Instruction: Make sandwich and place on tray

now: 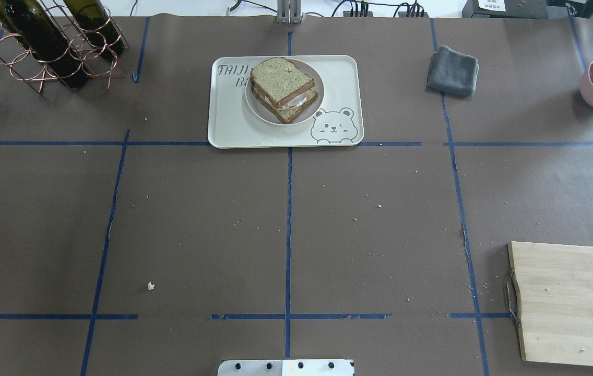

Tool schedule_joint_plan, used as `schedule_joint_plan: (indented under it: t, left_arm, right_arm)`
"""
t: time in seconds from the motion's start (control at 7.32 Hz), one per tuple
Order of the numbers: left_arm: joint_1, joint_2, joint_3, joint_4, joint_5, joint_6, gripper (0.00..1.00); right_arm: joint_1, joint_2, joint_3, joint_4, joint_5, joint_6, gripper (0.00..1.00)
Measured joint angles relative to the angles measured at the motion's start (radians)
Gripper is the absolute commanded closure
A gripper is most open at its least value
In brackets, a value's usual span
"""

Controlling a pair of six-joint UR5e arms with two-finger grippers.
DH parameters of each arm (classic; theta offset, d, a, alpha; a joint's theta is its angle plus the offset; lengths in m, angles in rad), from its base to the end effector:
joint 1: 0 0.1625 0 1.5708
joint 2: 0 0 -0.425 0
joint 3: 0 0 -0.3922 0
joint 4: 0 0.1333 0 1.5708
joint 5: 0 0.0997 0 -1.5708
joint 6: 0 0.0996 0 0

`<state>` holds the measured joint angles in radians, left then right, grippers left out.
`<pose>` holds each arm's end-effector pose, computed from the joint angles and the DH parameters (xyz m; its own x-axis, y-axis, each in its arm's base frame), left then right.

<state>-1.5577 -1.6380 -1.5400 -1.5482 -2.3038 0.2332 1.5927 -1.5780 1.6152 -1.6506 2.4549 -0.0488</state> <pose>-0.0598 -0.5220 0.6449 0.7198 0.2495 -0.6477 -0.1844 0.9684 0.1680 0.0669 -0.4844 0.6402 0.6334 -0.0020 0.7738 0.0090 0.9999 -0.0049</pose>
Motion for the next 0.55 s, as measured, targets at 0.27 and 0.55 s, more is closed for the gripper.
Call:
schedule_joint_plan:
  t: [0.27, 0.55]
  left_arm:
    - [-0.002, 0.01, -0.001, 0.002, -0.023, -0.001, 0.0]
    - [-0.004, 0.022, -0.002, 0.002, -0.032, -0.002, 0.0]
  right_arm:
    - [0.001, 0.0, 0.004, 0.0, 0.002, 0.001, 0.0]
    - [0.001, 0.0, 0.006, 0.0, 0.002, 0.001, 0.0]
